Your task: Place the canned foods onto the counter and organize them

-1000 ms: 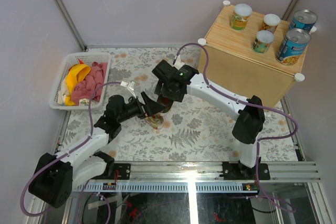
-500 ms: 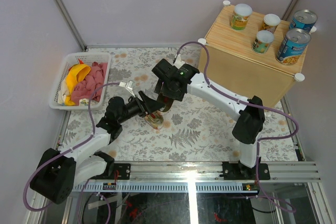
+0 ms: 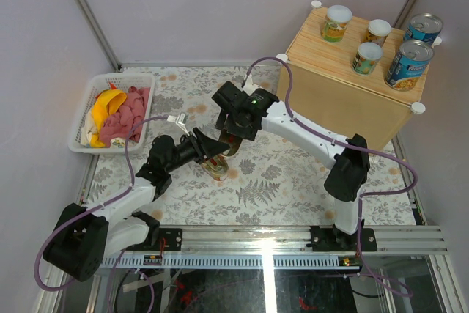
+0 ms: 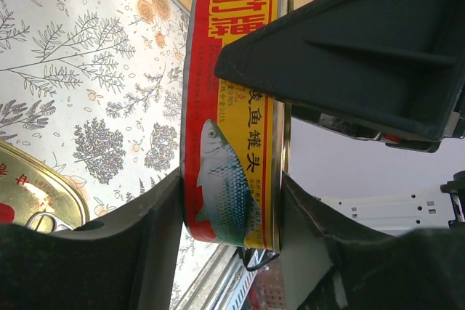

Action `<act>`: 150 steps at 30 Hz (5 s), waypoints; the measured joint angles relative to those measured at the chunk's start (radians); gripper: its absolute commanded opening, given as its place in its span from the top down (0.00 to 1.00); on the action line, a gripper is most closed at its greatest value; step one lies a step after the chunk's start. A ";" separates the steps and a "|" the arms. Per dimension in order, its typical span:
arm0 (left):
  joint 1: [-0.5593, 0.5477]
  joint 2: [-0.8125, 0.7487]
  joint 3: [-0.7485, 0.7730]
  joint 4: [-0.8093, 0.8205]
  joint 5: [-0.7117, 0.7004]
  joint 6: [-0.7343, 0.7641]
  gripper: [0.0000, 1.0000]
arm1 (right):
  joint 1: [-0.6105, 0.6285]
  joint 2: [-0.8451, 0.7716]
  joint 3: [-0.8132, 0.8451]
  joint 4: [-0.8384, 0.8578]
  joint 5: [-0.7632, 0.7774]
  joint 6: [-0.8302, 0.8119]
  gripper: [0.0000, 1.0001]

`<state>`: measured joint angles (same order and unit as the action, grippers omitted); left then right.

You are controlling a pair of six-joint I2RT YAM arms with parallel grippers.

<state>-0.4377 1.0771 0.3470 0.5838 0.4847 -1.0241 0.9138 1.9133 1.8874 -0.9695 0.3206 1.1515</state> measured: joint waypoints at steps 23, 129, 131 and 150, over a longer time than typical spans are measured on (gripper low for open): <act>0.000 0.035 0.051 0.037 0.038 -0.008 1.00 | 0.004 -0.085 -0.062 0.114 0.030 -0.191 0.58; -0.098 1.082 1.730 -0.555 0.187 -0.308 1.00 | -0.300 -0.439 -0.087 0.412 0.261 -0.773 0.72; -0.098 1.089 1.736 -0.571 0.188 -0.312 1.00 | -0.300 -0.449 -0.105 0.418 0.258 -0.780 0.82; -0.098 1.094 1.772 -0.599 0.182 -0.342 0.77 | -0.338 -0.418 -0.178 0.458 0.159 -0.774 1.00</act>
<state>-0.5362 2.1712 2.1185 -0.0147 0.6666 -1.3663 0.5755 1.4952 1.7092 -0.5114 0.4801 0.3775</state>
